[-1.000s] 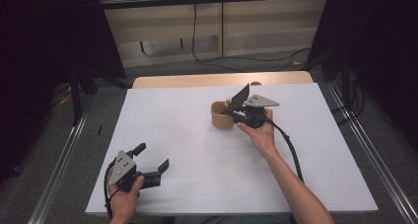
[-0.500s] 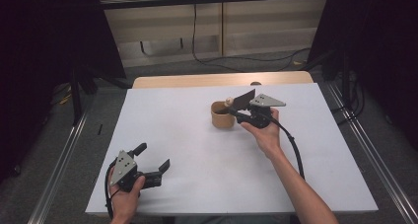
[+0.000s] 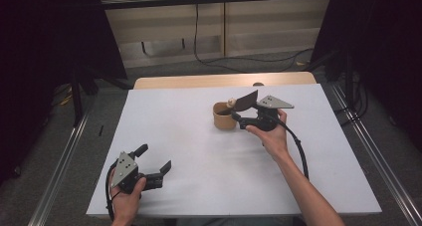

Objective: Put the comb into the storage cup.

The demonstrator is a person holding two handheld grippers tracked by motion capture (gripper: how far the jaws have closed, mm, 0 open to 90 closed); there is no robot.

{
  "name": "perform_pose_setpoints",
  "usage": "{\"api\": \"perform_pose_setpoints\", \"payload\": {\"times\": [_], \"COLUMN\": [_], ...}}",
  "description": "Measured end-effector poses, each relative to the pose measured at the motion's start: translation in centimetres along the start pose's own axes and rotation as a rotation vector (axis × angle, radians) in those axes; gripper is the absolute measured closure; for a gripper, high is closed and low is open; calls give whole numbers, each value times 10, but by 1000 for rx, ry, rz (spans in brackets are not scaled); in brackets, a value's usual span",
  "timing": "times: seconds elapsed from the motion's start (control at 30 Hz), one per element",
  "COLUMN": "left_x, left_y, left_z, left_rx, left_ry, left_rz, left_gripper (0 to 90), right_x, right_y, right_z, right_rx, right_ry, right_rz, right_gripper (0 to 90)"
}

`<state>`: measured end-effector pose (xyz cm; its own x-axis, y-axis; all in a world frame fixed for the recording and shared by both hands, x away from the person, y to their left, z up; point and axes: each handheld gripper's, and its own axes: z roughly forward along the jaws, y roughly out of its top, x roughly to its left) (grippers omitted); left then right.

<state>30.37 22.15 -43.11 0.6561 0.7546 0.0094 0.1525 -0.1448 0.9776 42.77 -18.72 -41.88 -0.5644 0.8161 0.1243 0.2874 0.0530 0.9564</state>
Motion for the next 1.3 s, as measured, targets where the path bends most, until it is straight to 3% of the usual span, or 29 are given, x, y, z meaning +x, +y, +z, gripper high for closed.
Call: {"api": "perform_pose_setpoints", "payload": {"times": [0.2, 0.47, 0.83, 1.17, 1.3], "left_x": [1, 1, 1, 4, 4], "left_y": [0, 0, 0, 0, 0], "left_z": [0, 0, 3, 1, 0], "left_rx": [-2, -1, -2, -7, -16], "left_ry": [5, 36, 23, 24, 23], "left_rz": [-10, -15, -27, -38, -40], "left_gripper": [32, 32, 32, 36, 36], "right_x": [-1, -4, 0, 1, 1], "right_y": [1, 0, -3, -5, -5], "right_z": [-5, -12, -25, -36, -41], "right_rx": [-16, -26, -44, -60, -72], "right_ry": [-23, -48, -70, -149, -144], "right_rz": [3, 18, 11, -50, -50], "right_gripper": [32, 10, 3, 0, 0]}}
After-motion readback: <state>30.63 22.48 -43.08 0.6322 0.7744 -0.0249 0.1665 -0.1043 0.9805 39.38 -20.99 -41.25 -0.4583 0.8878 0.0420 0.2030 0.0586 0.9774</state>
